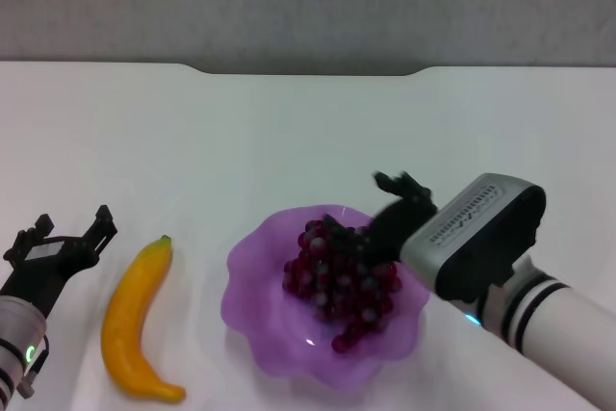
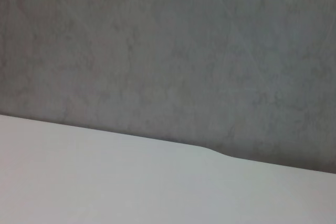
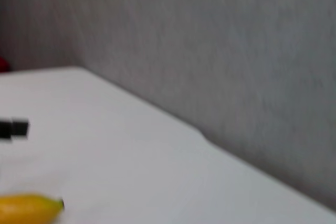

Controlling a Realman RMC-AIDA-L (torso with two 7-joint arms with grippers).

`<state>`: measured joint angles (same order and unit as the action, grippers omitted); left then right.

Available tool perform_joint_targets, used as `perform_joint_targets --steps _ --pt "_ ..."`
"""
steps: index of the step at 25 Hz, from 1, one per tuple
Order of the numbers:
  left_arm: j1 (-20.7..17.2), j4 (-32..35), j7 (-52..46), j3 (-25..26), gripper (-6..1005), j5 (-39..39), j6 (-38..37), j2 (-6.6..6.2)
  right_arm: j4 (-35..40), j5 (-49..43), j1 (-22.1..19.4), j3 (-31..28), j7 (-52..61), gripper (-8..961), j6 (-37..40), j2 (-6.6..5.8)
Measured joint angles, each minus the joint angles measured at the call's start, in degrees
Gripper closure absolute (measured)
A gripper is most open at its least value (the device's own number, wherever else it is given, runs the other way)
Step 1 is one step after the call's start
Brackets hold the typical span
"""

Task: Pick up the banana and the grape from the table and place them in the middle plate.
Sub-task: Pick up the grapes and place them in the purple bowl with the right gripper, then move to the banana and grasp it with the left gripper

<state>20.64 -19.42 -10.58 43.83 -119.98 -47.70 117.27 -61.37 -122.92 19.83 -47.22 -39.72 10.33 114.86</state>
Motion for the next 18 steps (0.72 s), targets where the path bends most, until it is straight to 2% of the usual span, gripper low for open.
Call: perform_joint_targets --steps 7,11,18 --pt "0.06 -0.05 0.14 -0.11 116 -0.12 0.07 -0.03 -2.46 -5.07 -4.01 3.36 -0.39 70 10.72 0.11" --pt "0.03 -0.22 0.07 -0.07 116 -0.24 -0.01 -0.03 1.25 -4.5 -5.08 4.6 0.04 70 19.6 0.11" --pt "0.17 -0.45 0.23 -0.28 116 -0.41 -0.11 -0.03 9.01 -3.53 -4.47 4.88 5.79 71 26.71 0.19"
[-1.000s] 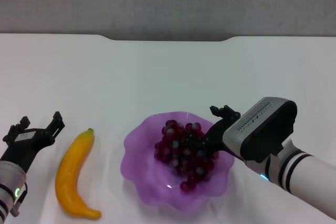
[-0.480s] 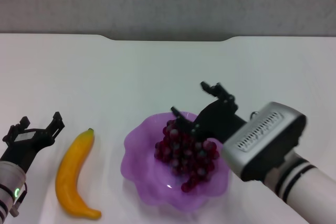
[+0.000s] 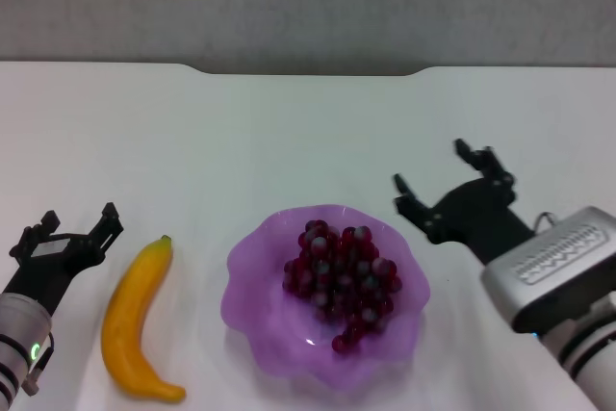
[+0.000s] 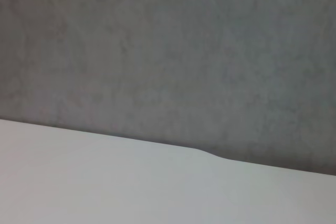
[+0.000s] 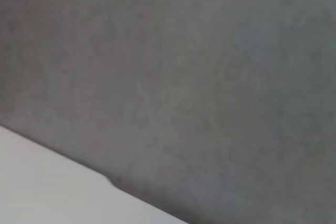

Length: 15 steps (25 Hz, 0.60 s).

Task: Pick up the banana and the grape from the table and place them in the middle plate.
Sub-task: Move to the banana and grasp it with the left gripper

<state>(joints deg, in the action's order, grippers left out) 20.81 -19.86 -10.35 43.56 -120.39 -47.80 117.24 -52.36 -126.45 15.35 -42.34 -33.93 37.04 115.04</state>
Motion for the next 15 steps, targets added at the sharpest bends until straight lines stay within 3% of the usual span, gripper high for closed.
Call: perform_joint_targets --steps 10,15 --pt "0.06 -1.36 -0.02 -0.2 117 -1.27 -0.16 -0.13 16.64 -0.11 3.28 0.94 10.11 71 10.57 0.43" --pt "-0.1 -2.44 0.1 0.03 117 -3.22 -0.58 -0.35 21.43 -0.1 3.75 0.65 16.75 72 15.25 0.39"
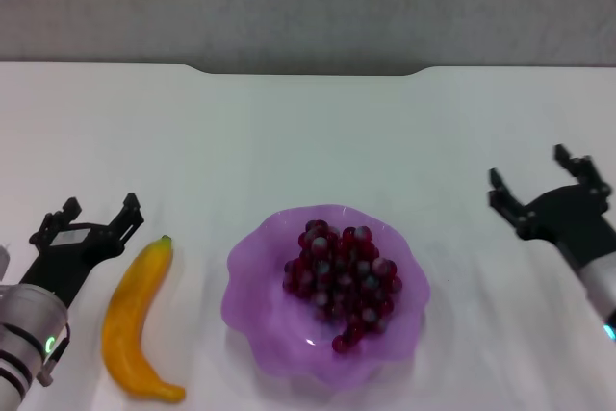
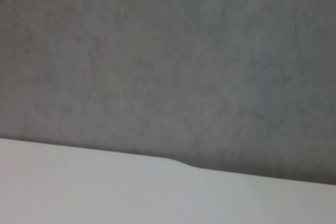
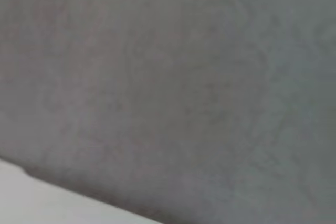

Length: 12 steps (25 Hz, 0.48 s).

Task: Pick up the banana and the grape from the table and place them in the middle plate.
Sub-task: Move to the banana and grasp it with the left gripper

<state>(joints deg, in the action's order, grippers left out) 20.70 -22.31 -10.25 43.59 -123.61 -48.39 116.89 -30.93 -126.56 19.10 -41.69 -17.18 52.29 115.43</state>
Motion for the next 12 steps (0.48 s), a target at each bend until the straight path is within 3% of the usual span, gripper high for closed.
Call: perform_joint_targets --steps 2,5,8,12 --pt "-0.47 -1.25 0.01 -0.08 117 -0.6 -0.19 -0.2 1.56 0.04 0.02 -0.06 3.81 72 1.38 0.03" --pt "-1.4 -2.66 0.02 0.34 116 -2.4 -0.23 -0.34 2.2 0.13 0.54 -0.57 11.11 72 -2.67 -0.2" --pt "-1.94 -4.77 0.03 0.44 116 -3.95 0.05 -0.67 2.78 0.14 0.93 -0.46 11.75 72 -3.44 -0.24" --pt "-2.7 -9.41 0.06 0.83 118 -5.78 4.25 -2.34 3.33 0.13 1.39 0.11 11.85 72 -4.37 -0.12"
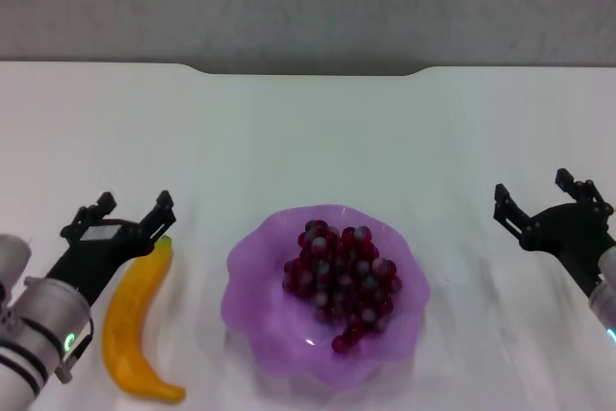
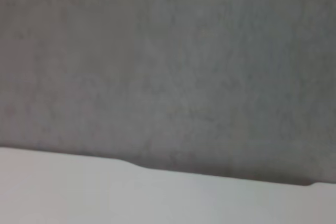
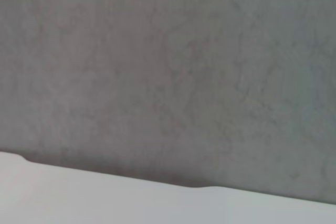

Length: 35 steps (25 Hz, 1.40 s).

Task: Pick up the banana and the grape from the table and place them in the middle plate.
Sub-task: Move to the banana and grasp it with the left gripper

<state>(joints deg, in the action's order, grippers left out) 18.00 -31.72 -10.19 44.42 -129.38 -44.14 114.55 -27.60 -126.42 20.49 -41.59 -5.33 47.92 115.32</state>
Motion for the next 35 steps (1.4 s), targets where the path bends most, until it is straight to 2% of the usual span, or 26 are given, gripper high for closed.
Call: perform_joint_targets --steps 4,6,7,9,11,13,14,20,21,26,30,35 --pt "-3.02 -12.24 2.78 5.07 120 -1.75 11.81 -3.82 0.03 -0.23 0.07 0.01 0.01 72 -0.54 -0.04" --pt "-6.18 -20.57 8.52 10.69 121 -3.63 20.33 -4.79 0.05 -0.27 0.09 0.02 0.01 72 -0.57 -0.06" --pt "-7.01 -22.46 10.26 12.41 122 -4.09 22.54 -4.68 0.05 -0.29 0.1 0.02 0.02 72 -0.71 -0.06" --pt "-10.63 -29.78 17.88 19.97 122 -5.91 32.44 -2.98 0.06 -0.35 0.22 0.02 0.03 72 -1.23 -0.06" --pt "-13.41 -35.88 25.39 27.68 123 -7.27 43.04 -0.04 0.07 -0.45 0.5 0.05 -0.1 72 -1.87 -0.01" --pt "-15.53 -41.72 31.53 33.94 123 -8.08 53.89 2.21 0.04 -0.45 0.77 0.23 -0.19 72 -2.12 0.05" --pt "-15.97 -43.96 32.89 35.55 123 -8.11 57.72 2.5 -0.03 -0.46 0.84 0.39 -0.22 72 -2.14 0.06" --pt "-15.07 -48.97 31.86 40.95 122 -11.01 72.74 2.27 -0.24 -0.49 1.03 0.97 -0.22 72 -2.67 0.0" --pt "-13.68 -50.0 30.4 42.84 122 -13.38 78.7 2.27 -0.4 -0.5 1.08 1.13 -0.25 72 -2.81 0.0" --pt "-8.13 -51.2 24.65 45.49 122 -23.06 92.74 2.15 -0.48 -0.5 1.15 1.47 -0.27 72 -2.89 -0.01" --pt "-5.19 -50.72 21.14 44.93 119 -27.96 98.46 2.23 -0.5 -0.5 1.3 1.52 -0.28 72 -2.92 -0.01" --pt "-3.92 -50.38 17.05 41.37 116 -31.13 100.16 2.37 -0.48 -0.4 1.31 1.59 -0.29 71 -2.93 0.01"
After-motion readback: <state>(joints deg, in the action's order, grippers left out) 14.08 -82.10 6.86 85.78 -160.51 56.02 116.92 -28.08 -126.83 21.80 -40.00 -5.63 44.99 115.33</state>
